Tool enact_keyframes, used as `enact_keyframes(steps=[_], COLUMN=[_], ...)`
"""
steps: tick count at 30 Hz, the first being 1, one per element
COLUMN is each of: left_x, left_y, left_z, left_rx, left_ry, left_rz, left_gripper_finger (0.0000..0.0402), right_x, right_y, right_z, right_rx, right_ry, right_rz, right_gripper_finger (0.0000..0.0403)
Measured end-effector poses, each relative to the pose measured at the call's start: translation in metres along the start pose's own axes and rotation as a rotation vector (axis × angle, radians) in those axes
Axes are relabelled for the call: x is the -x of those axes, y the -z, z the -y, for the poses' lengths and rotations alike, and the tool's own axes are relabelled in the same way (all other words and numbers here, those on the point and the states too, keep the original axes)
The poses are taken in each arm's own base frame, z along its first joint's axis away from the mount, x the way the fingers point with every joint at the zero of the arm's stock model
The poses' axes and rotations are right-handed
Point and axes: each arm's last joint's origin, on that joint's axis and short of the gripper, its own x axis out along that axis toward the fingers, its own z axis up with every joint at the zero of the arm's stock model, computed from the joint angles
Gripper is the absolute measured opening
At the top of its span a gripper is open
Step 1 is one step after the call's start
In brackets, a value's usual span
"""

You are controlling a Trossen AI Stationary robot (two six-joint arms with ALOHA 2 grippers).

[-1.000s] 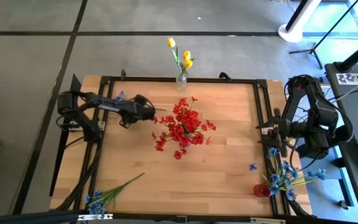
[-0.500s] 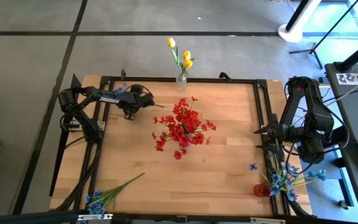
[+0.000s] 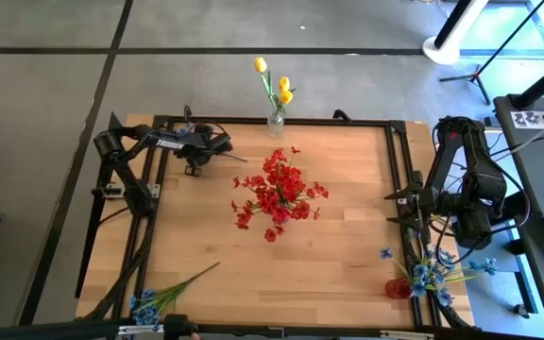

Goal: Sort flowers into vase by color
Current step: Put the top blue flowers into the red vase

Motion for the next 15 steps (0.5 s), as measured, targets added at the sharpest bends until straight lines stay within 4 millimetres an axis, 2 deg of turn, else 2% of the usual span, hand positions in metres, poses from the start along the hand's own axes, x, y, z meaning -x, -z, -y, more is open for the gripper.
enact_keyframes(steps=[4, 9, 13, 15], left_x=[0.000, 0.012, 0.042, 0.064], left_y=[0.000, -0.004, -0.014, -0.023], left_z=[0.000, 0.005, 0.022, 0.029], left_rx=[-0.044, -0.129, -0.291, -0.380], left_ry=[0.006, 0.038, 0.239, 0.358], left_rz=[-0.005, -0.070, -0.078, -0.078], left_gripper_finger=[0.0120, 0.0027, 0.0012, 0.0010], right_x=[0.000, 0.000, 0.000, 0.002], right_y=[0.000, -0.001, -0.002, -0.005], right_z=[0.000, -0.001, -0.002, -0.003], right_rx=[-0.005, -0.010, -0.023, -0.038], right_ry=[-0.001, 0.000, -0.011, -0.020], right_rz=[0.005, 0.014, 0.019, 0.023], right_gripper_finger=[0.0270, 0.0270, 0.0270, 0.0270])
